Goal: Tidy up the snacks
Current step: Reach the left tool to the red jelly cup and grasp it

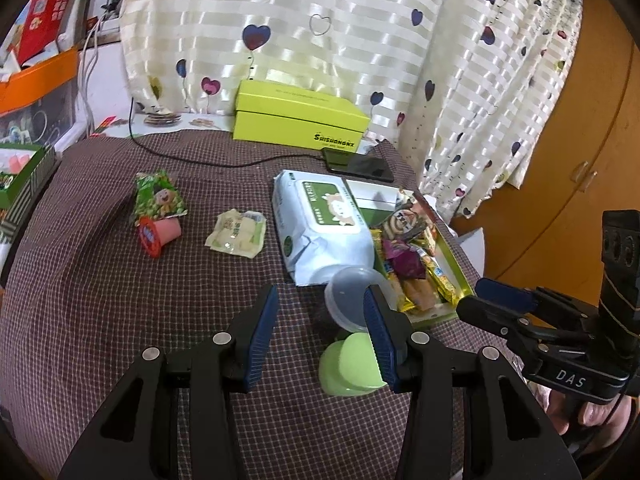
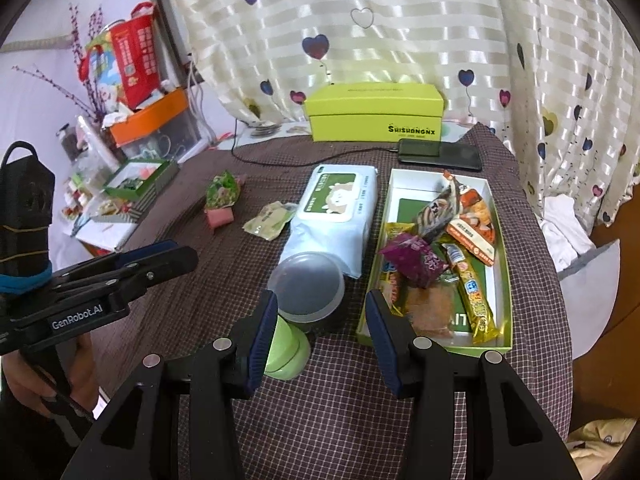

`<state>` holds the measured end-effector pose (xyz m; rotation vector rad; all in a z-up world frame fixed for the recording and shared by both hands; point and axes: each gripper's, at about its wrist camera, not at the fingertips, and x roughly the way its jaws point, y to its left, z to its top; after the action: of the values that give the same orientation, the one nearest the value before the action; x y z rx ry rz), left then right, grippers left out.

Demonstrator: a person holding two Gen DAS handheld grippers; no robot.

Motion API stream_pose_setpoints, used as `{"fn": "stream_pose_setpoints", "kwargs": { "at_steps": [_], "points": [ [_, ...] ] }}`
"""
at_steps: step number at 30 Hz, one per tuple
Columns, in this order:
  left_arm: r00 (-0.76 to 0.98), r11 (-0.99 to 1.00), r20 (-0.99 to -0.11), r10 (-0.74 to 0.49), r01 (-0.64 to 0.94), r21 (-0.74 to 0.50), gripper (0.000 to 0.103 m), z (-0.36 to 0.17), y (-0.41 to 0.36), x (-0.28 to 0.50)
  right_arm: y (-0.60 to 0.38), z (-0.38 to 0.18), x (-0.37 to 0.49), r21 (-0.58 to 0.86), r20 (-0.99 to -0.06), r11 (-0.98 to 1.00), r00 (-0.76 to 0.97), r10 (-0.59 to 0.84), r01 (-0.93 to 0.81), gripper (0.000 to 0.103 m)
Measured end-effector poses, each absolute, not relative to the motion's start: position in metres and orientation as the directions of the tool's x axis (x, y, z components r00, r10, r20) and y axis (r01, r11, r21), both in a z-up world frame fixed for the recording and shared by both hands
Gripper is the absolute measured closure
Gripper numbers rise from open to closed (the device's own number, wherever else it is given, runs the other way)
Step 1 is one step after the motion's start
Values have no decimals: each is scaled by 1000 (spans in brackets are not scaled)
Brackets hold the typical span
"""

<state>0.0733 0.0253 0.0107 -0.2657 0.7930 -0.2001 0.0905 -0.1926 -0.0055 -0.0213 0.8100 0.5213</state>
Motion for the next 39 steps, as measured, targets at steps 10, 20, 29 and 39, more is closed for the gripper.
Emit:
{"fn": "stream_pose_setpoints", "kwargs": {
  "at_steps": [10, 20, 29, 39],
  "points": [
    [679, 938, -688, -255, 1, -346, 57, -7, 58, 68, -184, -11, 90, 179, -708, 868, 552, 440, -462, 58],
    [677, 932, -705, -211, -77, -354, 57, -19, 90, 71, -164, -11, 96, 174, -710, 852, 536, 457, -495, 55],
    [688, 927, -704, -179, -123, -355, 57, -31, 134, 99, -141, -9, 108, 151, -713, 839, 530, 458, -522, 54],
    [676, 923, -720, -158, -158, -351, 45, -61, 167, 147, -108, -13, 135, 132, -729, 821, 506, 460, -556, 54]
  ]
}}
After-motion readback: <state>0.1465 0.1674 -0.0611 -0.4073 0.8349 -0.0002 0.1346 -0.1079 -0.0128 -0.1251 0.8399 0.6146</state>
